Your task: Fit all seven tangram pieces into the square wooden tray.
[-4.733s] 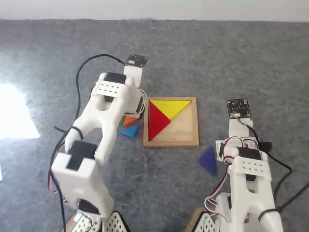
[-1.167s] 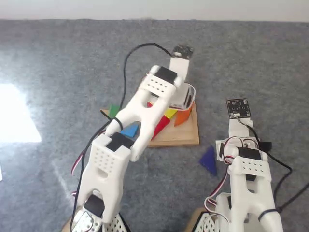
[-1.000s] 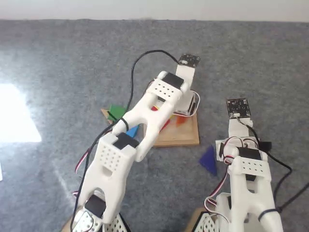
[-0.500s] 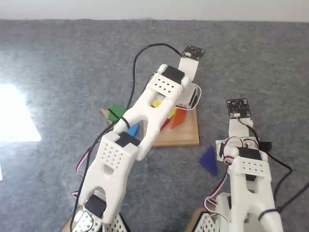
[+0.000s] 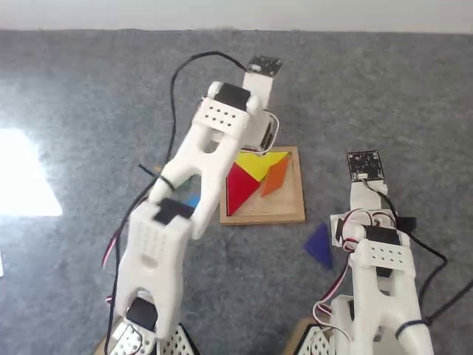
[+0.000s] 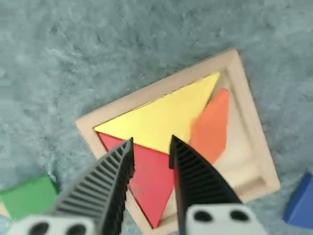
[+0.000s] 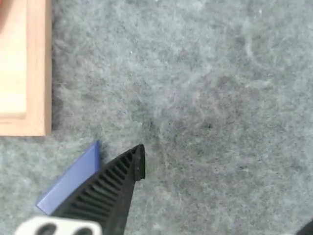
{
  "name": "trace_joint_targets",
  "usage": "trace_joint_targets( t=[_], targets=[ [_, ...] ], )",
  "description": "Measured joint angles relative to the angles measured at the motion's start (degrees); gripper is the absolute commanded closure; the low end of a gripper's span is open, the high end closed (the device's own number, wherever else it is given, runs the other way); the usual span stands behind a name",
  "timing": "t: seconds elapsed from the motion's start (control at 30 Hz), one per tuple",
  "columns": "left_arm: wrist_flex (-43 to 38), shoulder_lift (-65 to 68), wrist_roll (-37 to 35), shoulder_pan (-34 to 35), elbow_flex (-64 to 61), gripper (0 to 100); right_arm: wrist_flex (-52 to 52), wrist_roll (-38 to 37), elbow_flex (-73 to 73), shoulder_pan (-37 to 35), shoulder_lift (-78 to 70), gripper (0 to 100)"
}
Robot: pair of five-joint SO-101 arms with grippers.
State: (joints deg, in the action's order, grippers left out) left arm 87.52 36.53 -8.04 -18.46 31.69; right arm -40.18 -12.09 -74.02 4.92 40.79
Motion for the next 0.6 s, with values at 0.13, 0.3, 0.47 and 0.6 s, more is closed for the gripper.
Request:
trace_joint_targets(
  t=[0.13,0.3,0.47,0.6],
  targets=[
    [-10.11,-11.78,1.49,-0.35,-16.09,90,0.0,0.0,0.0,-0.09,0.0,47.9],
    [-33.76,-25.93,4.92,-0.18,-47.21,90,0.0,0.0,-0.09,-0.18,0.0,47.9],
    [-39.91,-28.84,4.22,0.09,-58.11,90,0.0,0.0,-0.18,-2.11,0.0,47.9],
    [-41.05,-24.79,3.78,-0.97,-56.88,90,0.0,0.0,-0.18,-2.2,0.0,47.9]
  ],
)
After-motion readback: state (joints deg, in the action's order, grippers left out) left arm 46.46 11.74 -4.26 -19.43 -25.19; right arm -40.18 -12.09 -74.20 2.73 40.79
